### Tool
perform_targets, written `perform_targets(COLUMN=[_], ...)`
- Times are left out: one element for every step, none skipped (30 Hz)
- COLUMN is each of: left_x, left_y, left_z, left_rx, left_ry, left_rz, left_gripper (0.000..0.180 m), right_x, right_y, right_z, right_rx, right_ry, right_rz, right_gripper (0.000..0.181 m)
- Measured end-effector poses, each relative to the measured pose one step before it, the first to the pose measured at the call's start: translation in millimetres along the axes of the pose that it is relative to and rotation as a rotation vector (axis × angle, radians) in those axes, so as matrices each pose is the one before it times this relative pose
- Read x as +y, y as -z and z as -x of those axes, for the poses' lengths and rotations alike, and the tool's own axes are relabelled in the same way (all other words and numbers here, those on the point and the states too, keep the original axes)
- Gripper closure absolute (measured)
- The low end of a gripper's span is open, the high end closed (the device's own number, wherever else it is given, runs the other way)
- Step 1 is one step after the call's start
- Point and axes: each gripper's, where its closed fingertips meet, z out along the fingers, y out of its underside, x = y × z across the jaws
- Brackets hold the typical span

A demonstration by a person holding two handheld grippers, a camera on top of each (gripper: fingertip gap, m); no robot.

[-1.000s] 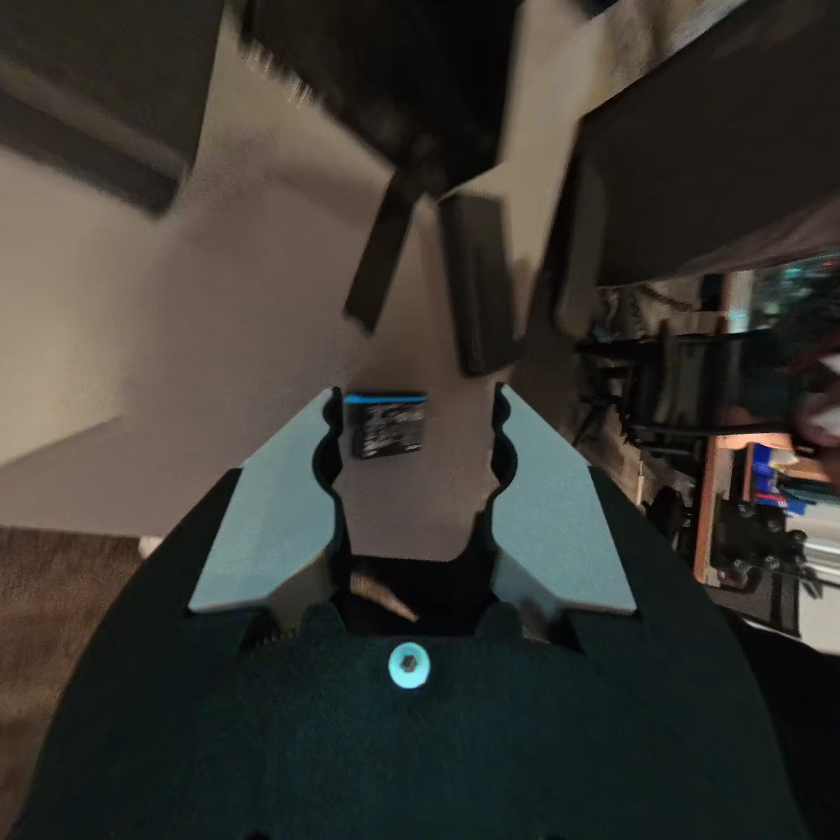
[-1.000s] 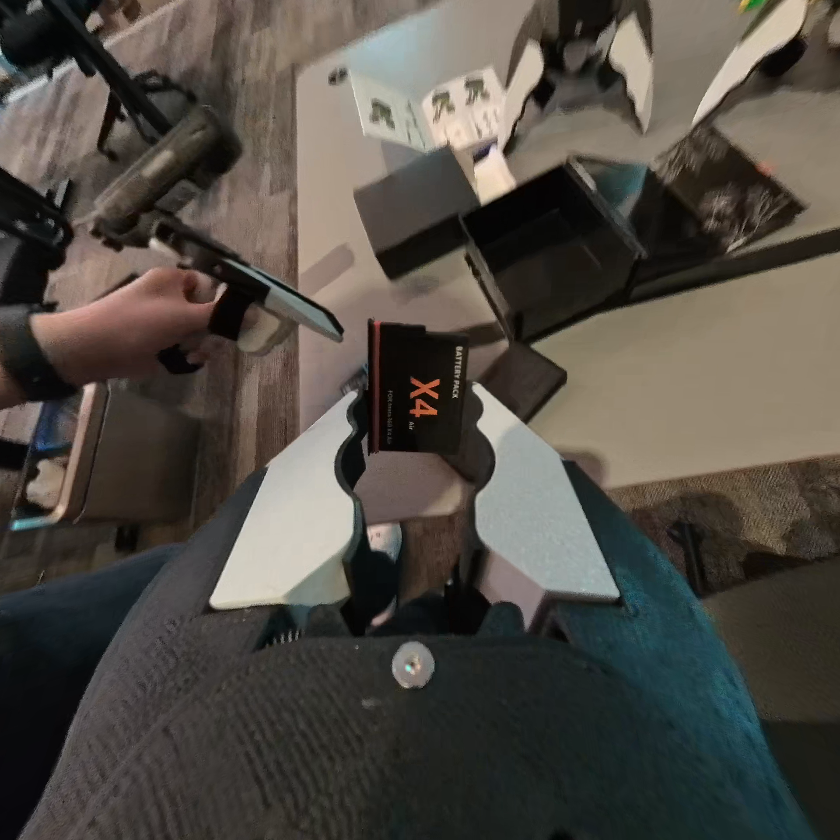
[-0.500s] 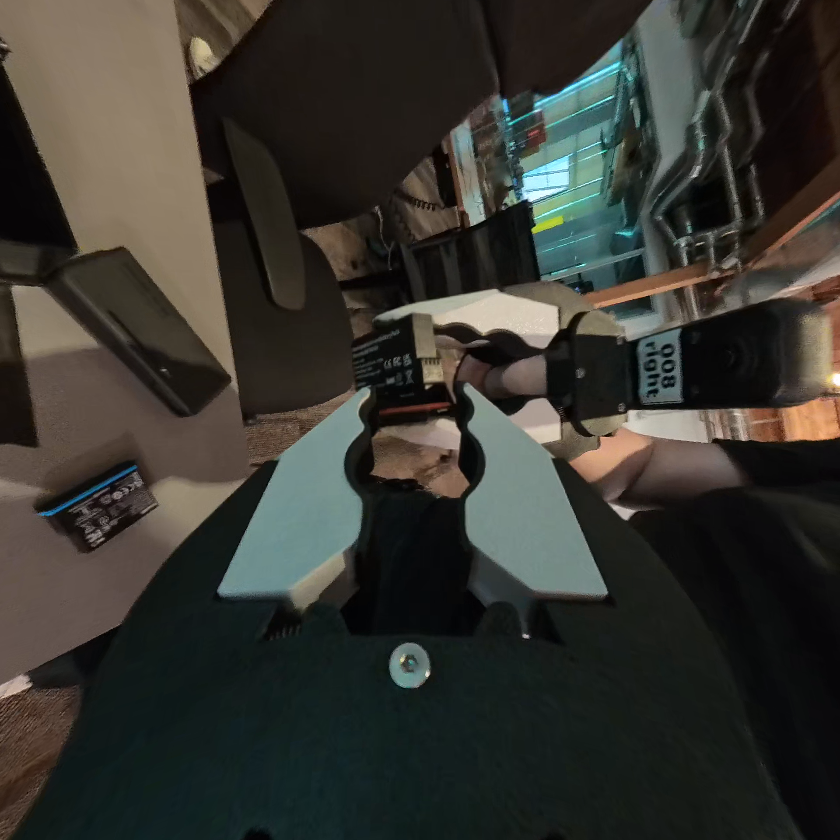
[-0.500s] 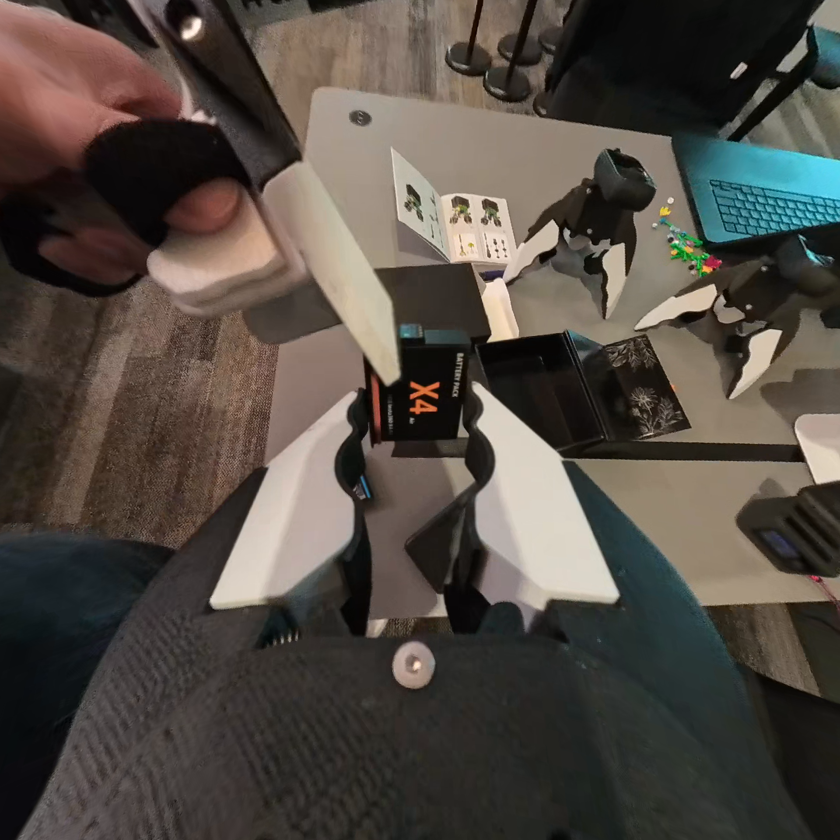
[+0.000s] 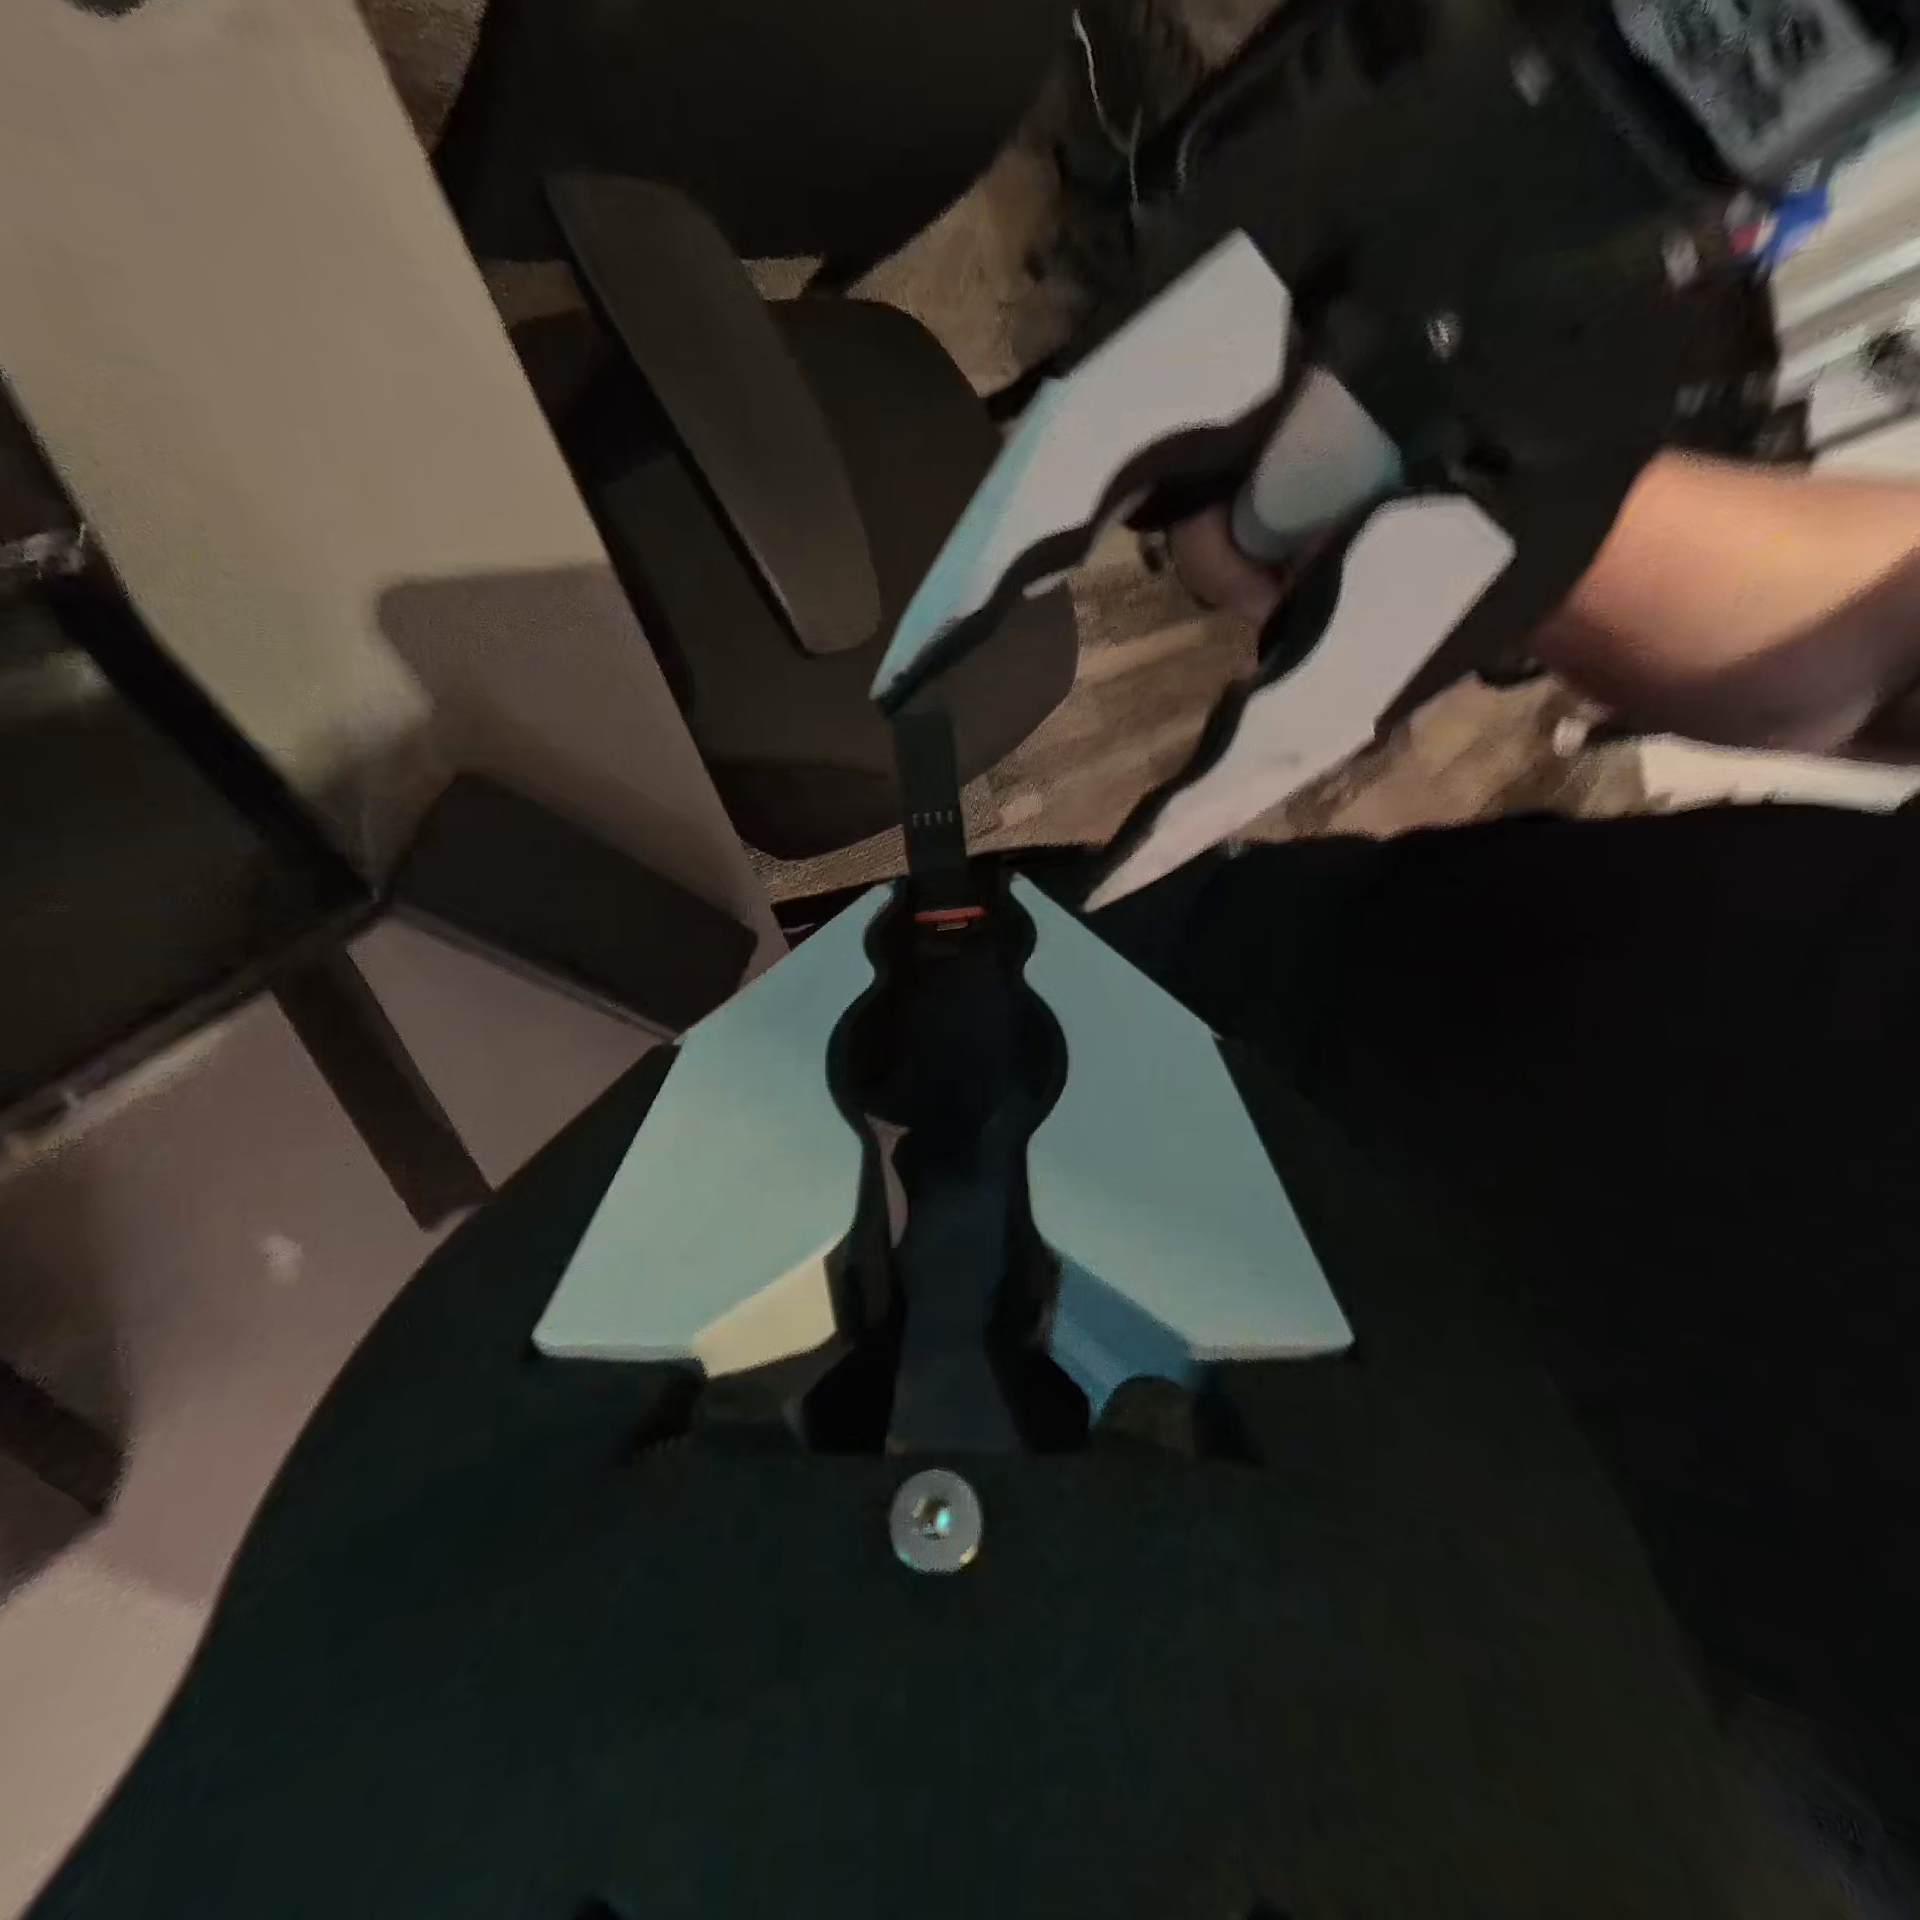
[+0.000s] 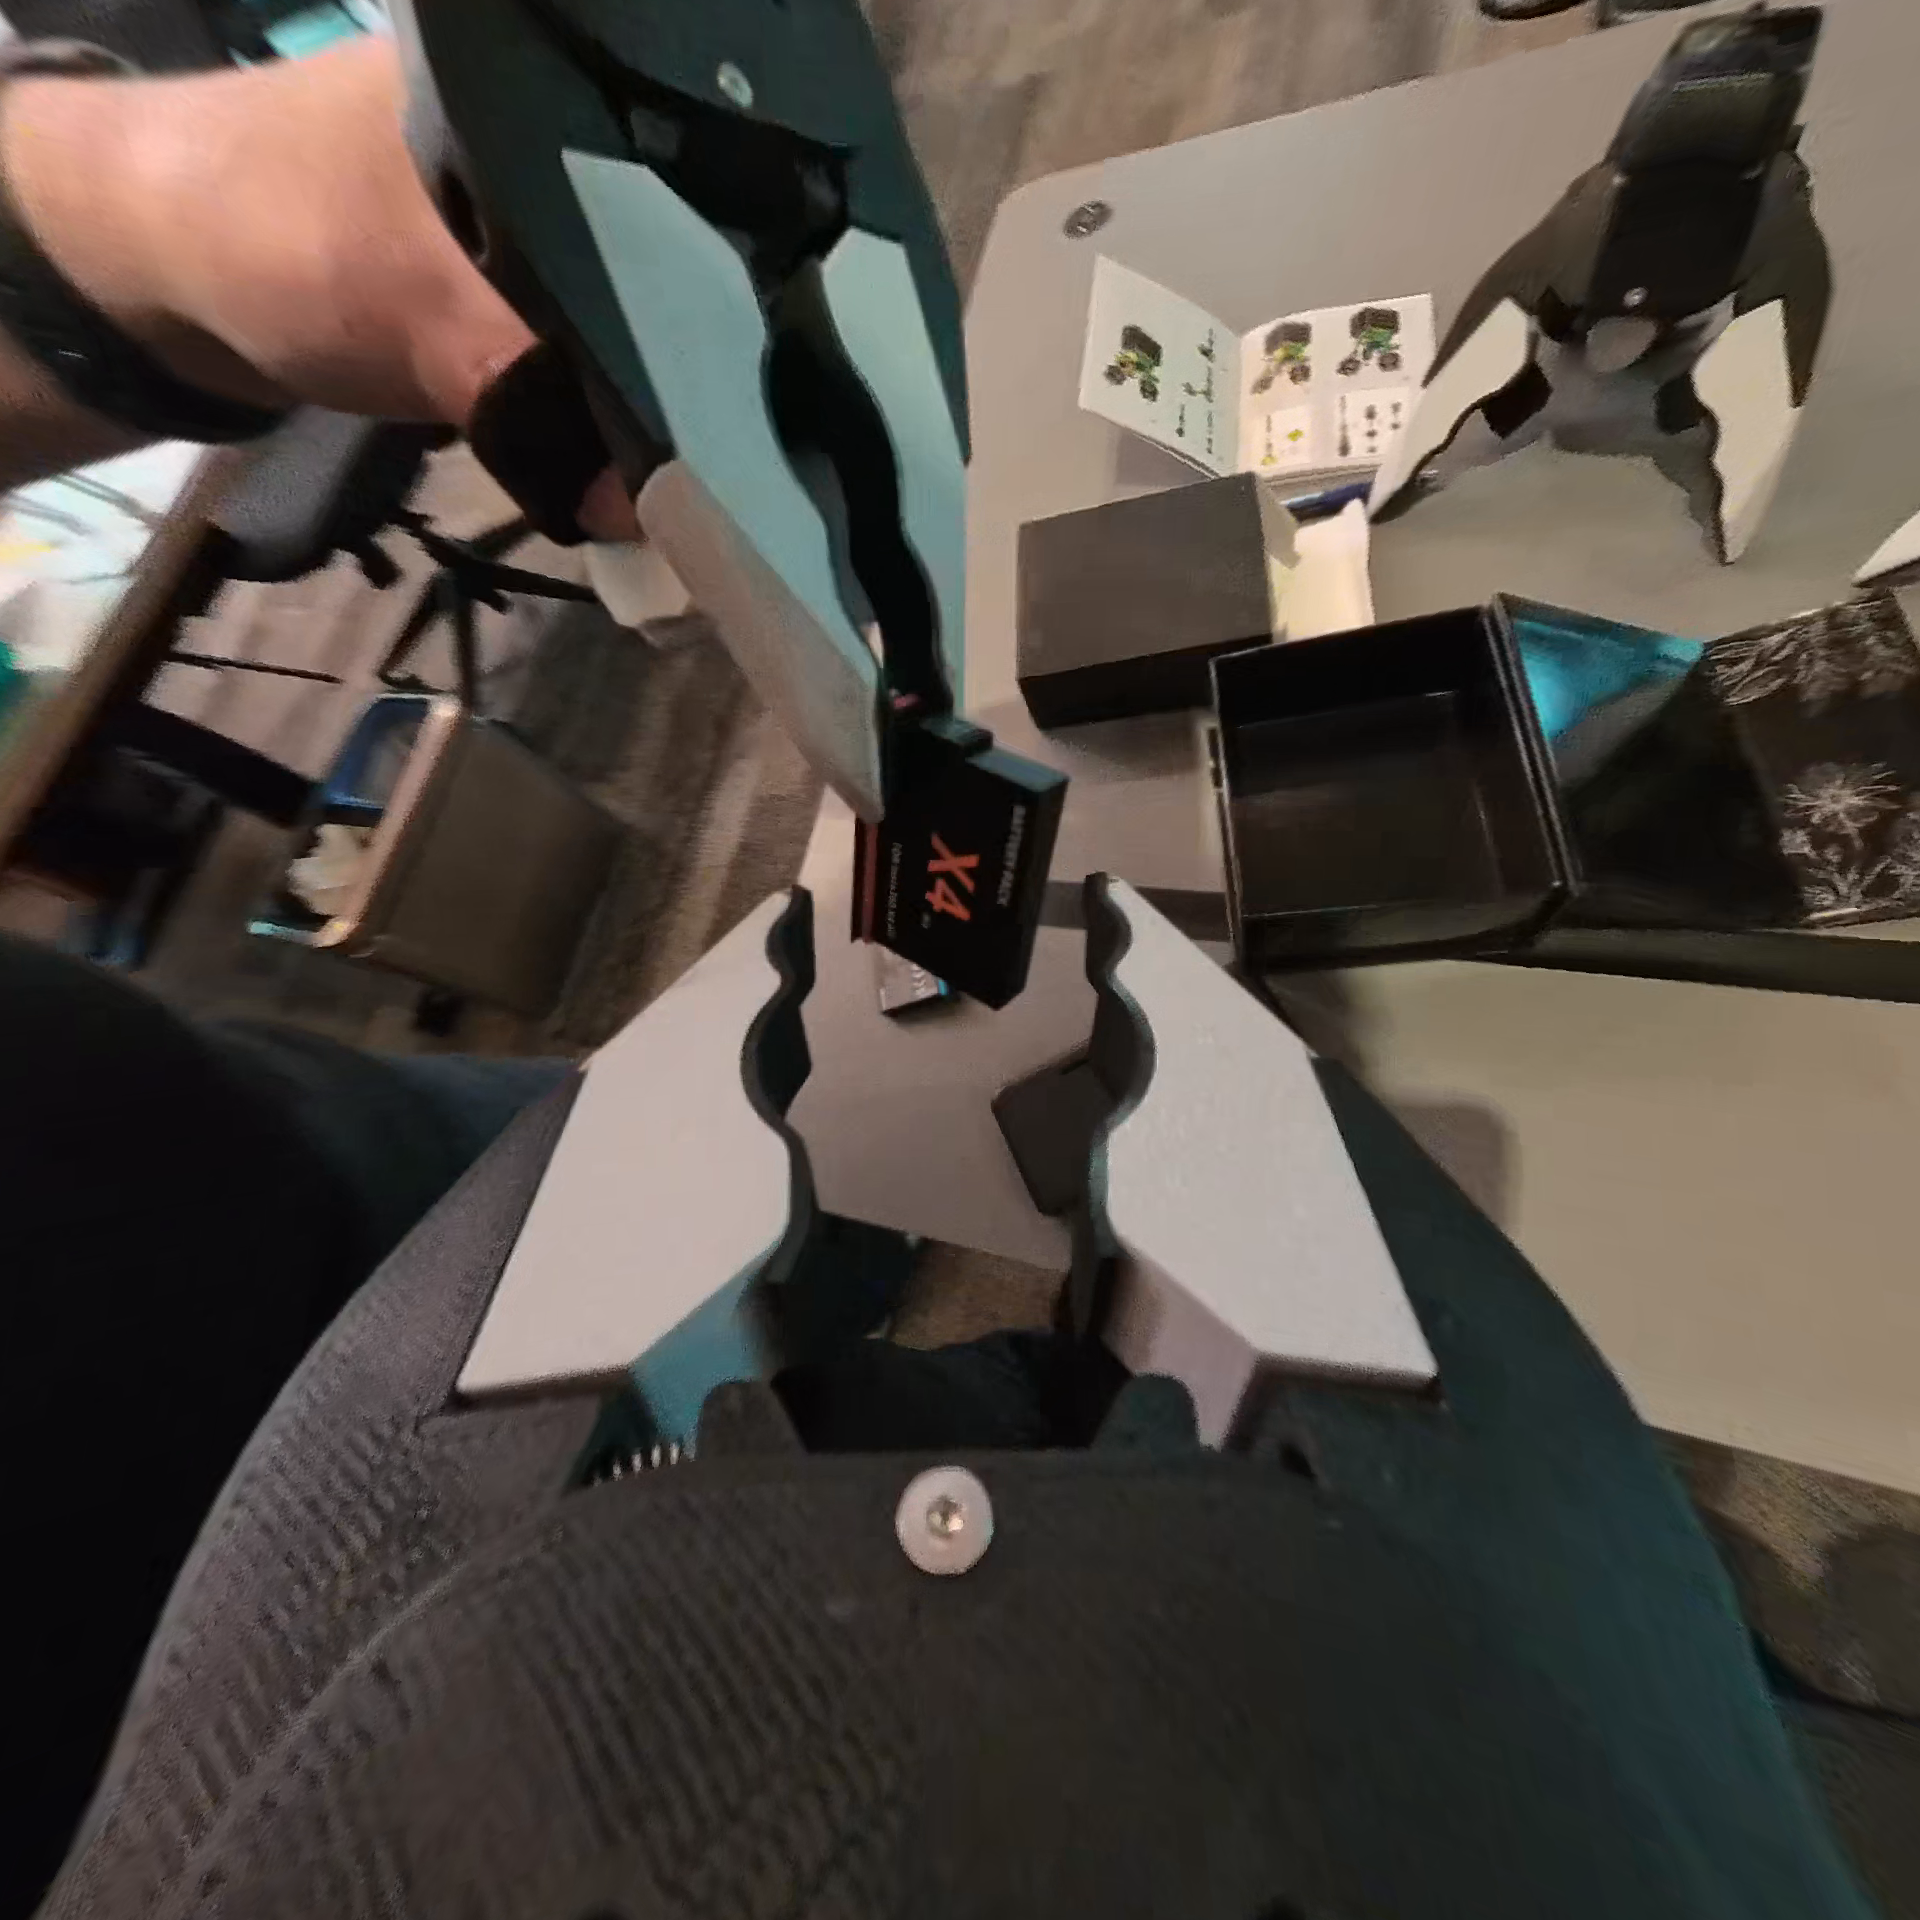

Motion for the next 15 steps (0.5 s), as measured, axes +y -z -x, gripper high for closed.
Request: perform_targets(left_x=[-7.68,-8.52,-9.02,-9.62,-9.60,-8.73,-7.39,-7.32,-8.33,-9.47,-10.03,-8.66,-5.60,-1.78,0.94], left_y=[-5.92,-5.64,-5.23,-4.71,-4.45,-4.37,-3.75,-2.56,-1.09,0.62,2.32,2.62,1.84,0.65,-1.12], left_z=[-4.74,-4.55,-3.23,-3.31,-3.63,-2.39,-0.98,-1.01,-0.02,0.37,-0.11,1.01,2.50,4.49,6.04], left_rx=[0.0026,0.0054,0.0027,0.0075,0.0147,0.0129,0.0067,0.0066,0.0112,0.0163,0.0237,0.0306,0.0320,0.0246,0.0153], left_ry=[-0.0500,-0.0444,-0.0334,-0.0228,-0.0117,-0.0008,0.0028,0.0017,0.0037,0.0107,0.0217,0.0354,0.0442,0.0421,0.0341], left_rz=[0.0291,0.0266,0.0195,0.0086,0.0003,-0.0045,-0.0064,-0.0144,-0.0322,-0.0508,-0.0625,-0.0603,-0.0453,-0.0278,-0.0151], left_gripper=[0.167,0.167,0.166,0.167,0.166,0.166,0.166,0.166,0.166,0.165,0.163,0.155,0.150,0.151,0.152], right_x=[-0.11,0.00,0.12,1.13,2.16,1.85,0.46,-0.40,-1.67,-3.90,-6.09,-4.30,-2.24,-2.97,-4.12], right_y=[9.20,8.67,8.09,7.03,8.71,6.98,7.42,7.17,6.84,6.22,6.51,4.00,3.55,3.34,2.15], right_z=[-5.10,-5.23,-4.60,-1.14,-5.28,-3.83,-3.12,-1.66,0.13,1.69,-0.30,-4.74,-5.74,-5.18,-4.79], right_rx=[-0.0451,-0.0362,-0.0316,-0.0483,-0.0257,-0.0248,-0.0259,-0.0346,-0.0426,-0.0448,-0.0235,0.0050,0.0115,0.0061,0.0025], right_ry=[-0.0114,-0.0073,-0.0047,-0.0029,-0.0049,-0.0004,-0.0094,-0.0102,-0.0148,-0.0193,-0.0242,-0.0219,-0.0125,-0.0118,-0.0260], right_rz=[-0.0109,-0.0046,-0.0014,0.0035,0.0064,0.0057,-0.0063,-0.0108,-0.0209,-0.0381,-0.0571,-0.0506,-0.0408,-0.0494,-0.0600], right_gripper=[0.129,0.130,0.136,0.152,0.157,0.161,0.163,0.165,0.168,0.171,0.172,0.172,0.172,0.172,0.172])
